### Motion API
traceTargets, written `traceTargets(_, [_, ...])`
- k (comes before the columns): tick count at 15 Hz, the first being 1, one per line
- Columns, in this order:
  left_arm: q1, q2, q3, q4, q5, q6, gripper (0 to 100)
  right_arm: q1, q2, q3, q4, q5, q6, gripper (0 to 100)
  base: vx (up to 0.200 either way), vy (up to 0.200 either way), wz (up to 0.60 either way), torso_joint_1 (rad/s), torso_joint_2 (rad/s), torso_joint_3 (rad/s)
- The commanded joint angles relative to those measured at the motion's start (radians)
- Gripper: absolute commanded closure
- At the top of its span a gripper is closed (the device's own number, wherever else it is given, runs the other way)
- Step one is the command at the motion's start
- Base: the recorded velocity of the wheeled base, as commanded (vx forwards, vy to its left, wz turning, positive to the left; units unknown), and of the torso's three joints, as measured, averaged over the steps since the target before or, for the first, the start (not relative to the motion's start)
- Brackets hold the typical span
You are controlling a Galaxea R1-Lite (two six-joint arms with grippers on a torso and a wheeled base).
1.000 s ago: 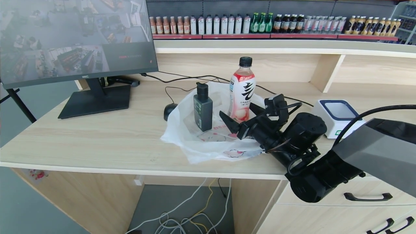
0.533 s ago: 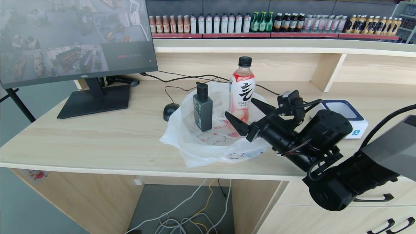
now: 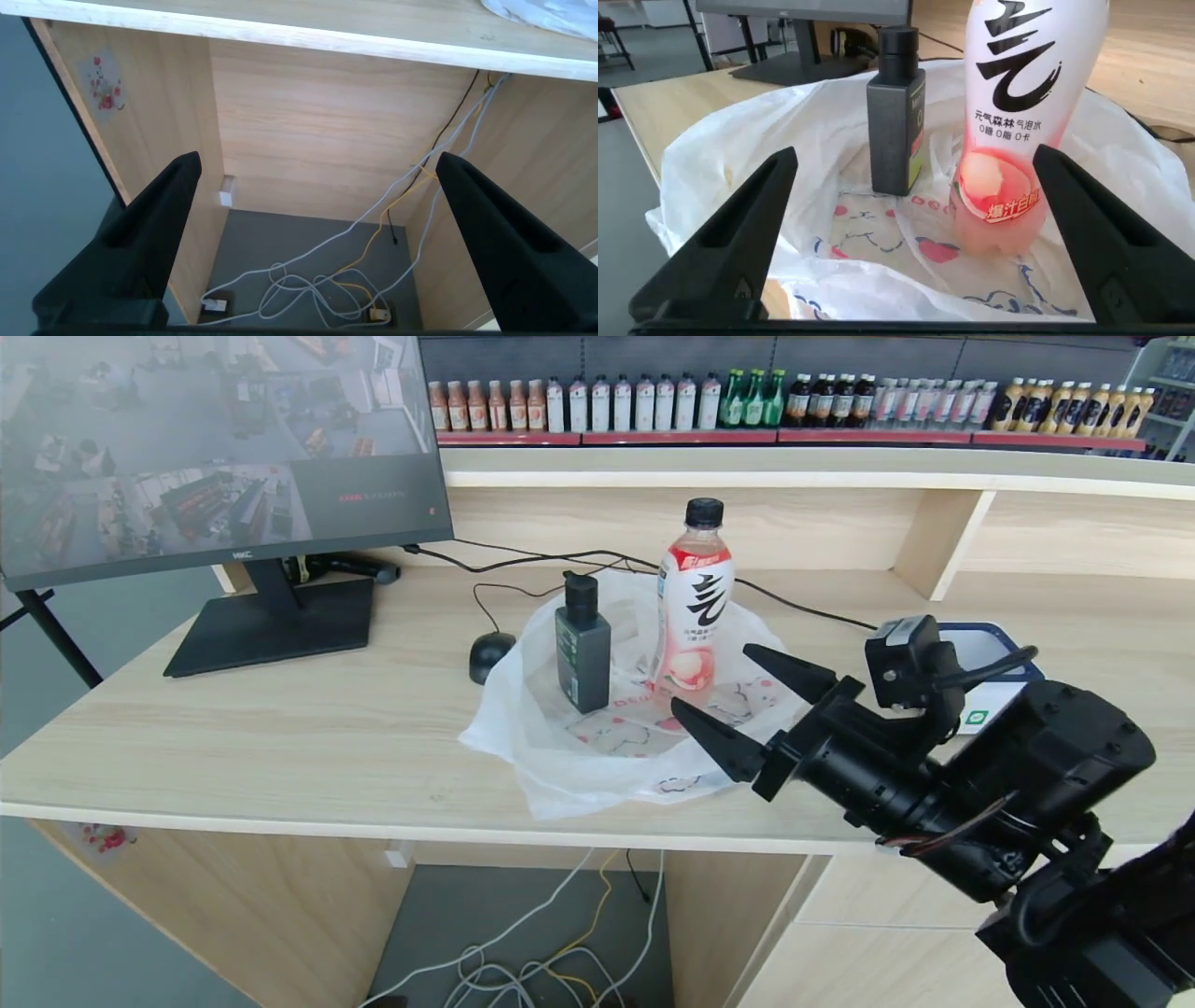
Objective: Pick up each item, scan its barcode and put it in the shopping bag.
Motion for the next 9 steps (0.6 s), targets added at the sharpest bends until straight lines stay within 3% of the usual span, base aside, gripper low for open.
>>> traceTargets(1, [-0.001, 0.0, 0.0, 0.0, 0.0, 0.0, 0, 0.002, -0.077, 0.063, -0.001, -0.001, 0.002, 0, 0.0, 0.0, 0.0, 0.0, 0.0, 0.0])
traceTargets(7, [-0.001, 0.0, 0.0, 0.0, 0.0, 0.0, 0, -0.01, -0.157, 0.143, -0.001, -0.001, 0.005, 0, 0.0, 0.0, 0.0, 0.0, 0.0, 0.0])
traceTargets(9, [-0.001, 0.0, 0.0, 0.0, 0.0, 0.0, 0, -0.01, -0.157, 0.143, -0.001, -0.001, 0.005, 0, -0.2, 0.0, 0.0, 0.005, 0.0, 0.005])
